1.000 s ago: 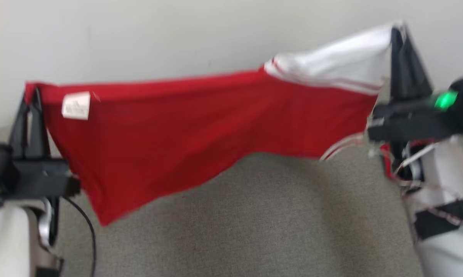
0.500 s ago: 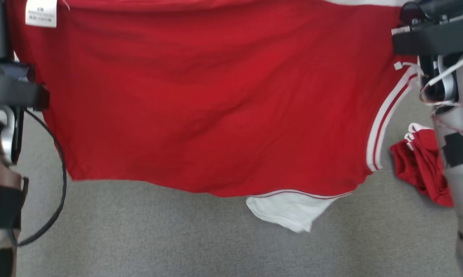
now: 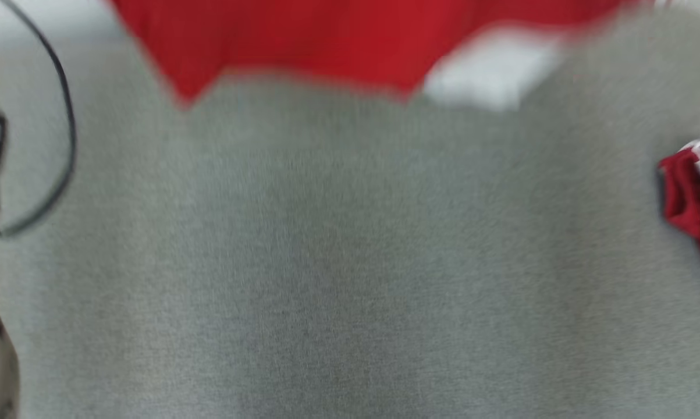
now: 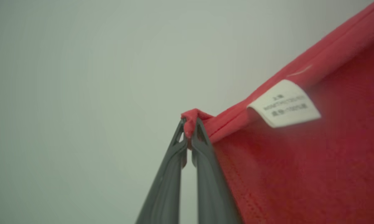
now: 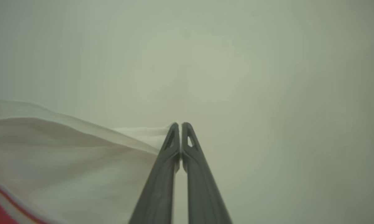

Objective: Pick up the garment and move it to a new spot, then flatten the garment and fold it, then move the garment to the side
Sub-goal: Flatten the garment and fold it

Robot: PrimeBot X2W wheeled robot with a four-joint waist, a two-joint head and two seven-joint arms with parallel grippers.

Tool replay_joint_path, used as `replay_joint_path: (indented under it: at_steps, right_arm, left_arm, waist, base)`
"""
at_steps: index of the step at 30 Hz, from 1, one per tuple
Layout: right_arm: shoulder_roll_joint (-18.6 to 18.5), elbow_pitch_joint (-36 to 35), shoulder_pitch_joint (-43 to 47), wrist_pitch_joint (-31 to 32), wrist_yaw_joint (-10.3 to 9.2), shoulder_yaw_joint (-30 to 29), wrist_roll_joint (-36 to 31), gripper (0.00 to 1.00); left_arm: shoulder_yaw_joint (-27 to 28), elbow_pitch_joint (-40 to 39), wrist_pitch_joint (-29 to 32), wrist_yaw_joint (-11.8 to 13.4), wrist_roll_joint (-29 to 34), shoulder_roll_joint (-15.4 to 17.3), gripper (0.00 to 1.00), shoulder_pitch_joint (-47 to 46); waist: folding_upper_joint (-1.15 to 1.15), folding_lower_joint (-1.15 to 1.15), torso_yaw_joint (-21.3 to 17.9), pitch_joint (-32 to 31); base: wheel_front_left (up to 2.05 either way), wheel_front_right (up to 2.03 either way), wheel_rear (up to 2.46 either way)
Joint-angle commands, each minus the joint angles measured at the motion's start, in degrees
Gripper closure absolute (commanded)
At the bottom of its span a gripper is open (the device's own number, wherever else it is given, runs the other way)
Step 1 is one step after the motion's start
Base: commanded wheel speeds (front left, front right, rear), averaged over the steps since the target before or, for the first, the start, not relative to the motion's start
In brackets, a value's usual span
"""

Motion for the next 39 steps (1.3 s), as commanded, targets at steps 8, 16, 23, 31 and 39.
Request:
replay_joint_path:
  at_steps: [8, 16, 23, 31, 39]
  right_arm:
    - [-1.2, -0.4, -2.2, 0.0, -0.17, -7.5, -3.0, 1.0]
    - [-1.1, -4.0, 10.6, 0.0, -0.17, -8.6, 2.1, 1.0]
    - [1.0, -10.1, 26.4, 0.0, -0.17, -11.0, 7.1, 1.0]
    - [8.5, -15.4, 48.6, 0.0, -0.17, -16.5, 12.1, 1.0]
    - [14.7, -14.9, 66.2, 0.0, -0.17, -17.5, 11.1, 1.0]
  left_arm:
    - [-2.1, 2.3, -2.8, 2.8, 2.6, -0.4, 1.0, -9.8]
    - [-1.9, 0.1, -3.1, 5.3, -0.6, -2.5, 1.0, -0.2]
    - [-1.8, -4.9, -3.1, 6.6, -4.0, -5.9, 1.0, 13.2]
    - [-0.6, -9.0, -3.1, 5.9, -6.3, -9.6, 1.0, 32.7]
    - [5.8, -9.5, -3.1, 5.7, -9.1, -12.9, 1.0, 49.3]
  waist:
    - [-0.01, -0.03, 1.9, 12.8]
    - [-0.01, -0.03, 1.0, 16.8]
    - [-0.01, -0.03, 1.3, 15.4]
    - [-0.01, -0.03, 0.3, 6.6]
    - [-0.01, -0.03, -2.2, -3.1]
  base:
    - [0.0, 0.0, 0.0]
    - [0.0, 0.0, 0.0]
    - [0.0, 0.0, 0.0]
    - [0.0, 0.0, 0.0]
    - [0.0, 0.0, 0.0]
